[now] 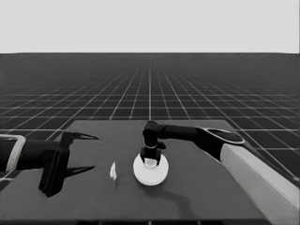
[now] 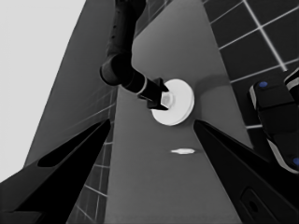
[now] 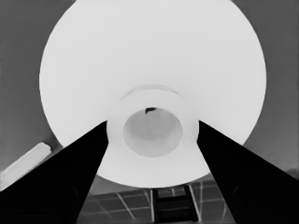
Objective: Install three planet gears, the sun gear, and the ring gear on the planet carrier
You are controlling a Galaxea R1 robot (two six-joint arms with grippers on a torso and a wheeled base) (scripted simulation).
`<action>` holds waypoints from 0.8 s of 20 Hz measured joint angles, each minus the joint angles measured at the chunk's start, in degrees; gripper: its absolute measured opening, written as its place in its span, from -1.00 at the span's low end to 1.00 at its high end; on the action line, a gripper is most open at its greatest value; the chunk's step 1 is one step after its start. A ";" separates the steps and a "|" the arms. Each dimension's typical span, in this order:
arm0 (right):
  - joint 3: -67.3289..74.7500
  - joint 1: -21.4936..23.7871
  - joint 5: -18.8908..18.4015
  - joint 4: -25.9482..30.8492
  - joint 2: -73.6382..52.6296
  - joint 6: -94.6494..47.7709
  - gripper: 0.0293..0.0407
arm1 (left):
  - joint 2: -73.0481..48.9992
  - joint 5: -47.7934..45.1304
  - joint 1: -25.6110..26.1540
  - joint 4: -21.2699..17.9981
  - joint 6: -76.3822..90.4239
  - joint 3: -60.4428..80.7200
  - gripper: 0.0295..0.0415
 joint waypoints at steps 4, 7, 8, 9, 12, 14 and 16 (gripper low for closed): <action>0.00 0.00 0.00 0.00 0.00 2.00 -0.03 | 0.00 0.00 0.00 0.00 0.00 0.00 0.49; 0.00 0.00 0.00 0.00 0.00 3.50 -0.03 | 0.00 0.00 0.00 0.00 0.00 0.00 0.49; 0.00 0.00 0.00 0.00 0.00 4.00 -0.03 | 0.00 0.00 0.00 0.00 0.00 0.00 0.49; 0.00 0.00 0.00 0.00 0.00 4.50 -0.03 | 0.00 0.00 0.00 0.00 0.00 0.00 0.49; 0.00 -0.01 0.00 0.00 0.00 6.00 -0.03 | 0.00 0.00 0.00 0.00 0.00 0.00 0.49; 0.00 -0.01 0.00 0.00 0.00 7.00 -0.03 | 0.00 0.00 0.00 0.00 0.00 0.00 0.49; 0.00 0.00 0.00 0.00 0.00 8.00 -0.03 | 0.00 0.00 0.00 0.00 0.00 0.00 0.49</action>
